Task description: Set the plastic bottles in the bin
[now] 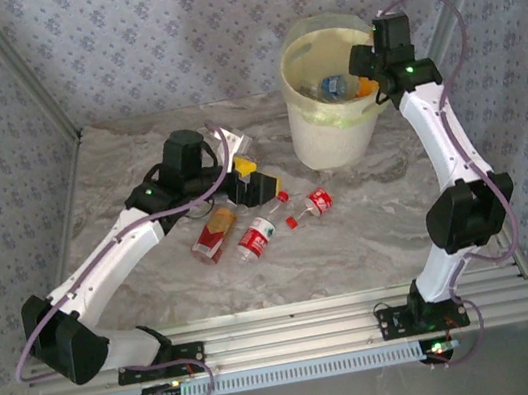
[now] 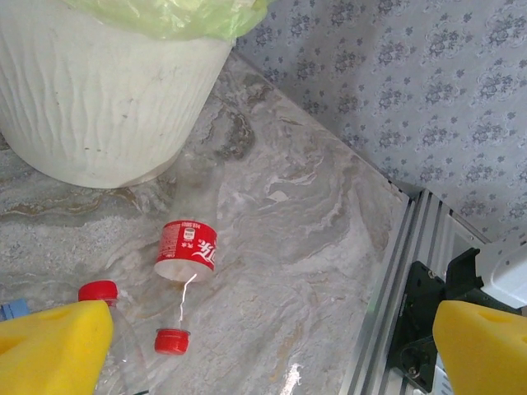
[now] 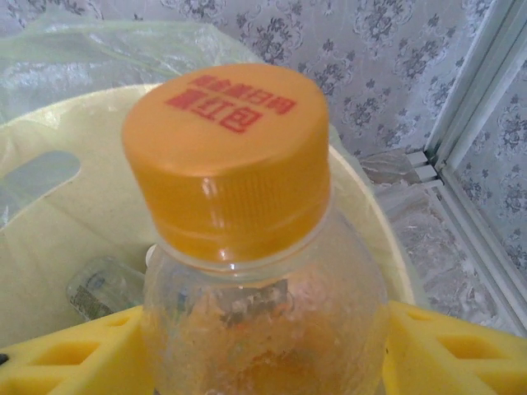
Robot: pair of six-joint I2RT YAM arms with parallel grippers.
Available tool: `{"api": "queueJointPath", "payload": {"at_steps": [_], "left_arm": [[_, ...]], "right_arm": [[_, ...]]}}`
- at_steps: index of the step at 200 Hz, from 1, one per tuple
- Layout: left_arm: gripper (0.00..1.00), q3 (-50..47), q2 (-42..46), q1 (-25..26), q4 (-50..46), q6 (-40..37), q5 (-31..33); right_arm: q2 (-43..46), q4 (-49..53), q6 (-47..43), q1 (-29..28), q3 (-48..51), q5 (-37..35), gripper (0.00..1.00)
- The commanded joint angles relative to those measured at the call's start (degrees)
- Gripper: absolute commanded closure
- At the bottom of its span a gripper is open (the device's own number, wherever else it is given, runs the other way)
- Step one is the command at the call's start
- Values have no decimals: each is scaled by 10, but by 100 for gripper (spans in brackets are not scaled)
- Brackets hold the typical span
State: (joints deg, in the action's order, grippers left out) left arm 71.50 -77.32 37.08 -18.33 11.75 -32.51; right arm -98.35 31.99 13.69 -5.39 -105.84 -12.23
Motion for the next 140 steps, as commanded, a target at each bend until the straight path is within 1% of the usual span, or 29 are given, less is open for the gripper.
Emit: {"api": "queueJointPath", "payload": {"at_steps": [1,42,70,90,108,115,140], "left_arm": [[0,9,2,3,-8,-14,0],[0,9,3,5,-10,-16,1],[0,11,3,7,-12,-16,2],[0,14,2,7,-18,-17,4],[0,27,-3,8,-45,-42,7],[0,31,-6,8,-56,-54,9],[0,47,-18,14,-97,-86,22]], "right_arm": [[21,-7,1,-2,-14,-4,27],[37,8,7,1,-20,14,22],[59,7,9,1,-12,17,20],[80,16,7,1,-10,33,18],[109,22,9,-1,5,53,16],[123,39,12,-2,15,59,15],[186,52,27,-4,73,99,10]]}}
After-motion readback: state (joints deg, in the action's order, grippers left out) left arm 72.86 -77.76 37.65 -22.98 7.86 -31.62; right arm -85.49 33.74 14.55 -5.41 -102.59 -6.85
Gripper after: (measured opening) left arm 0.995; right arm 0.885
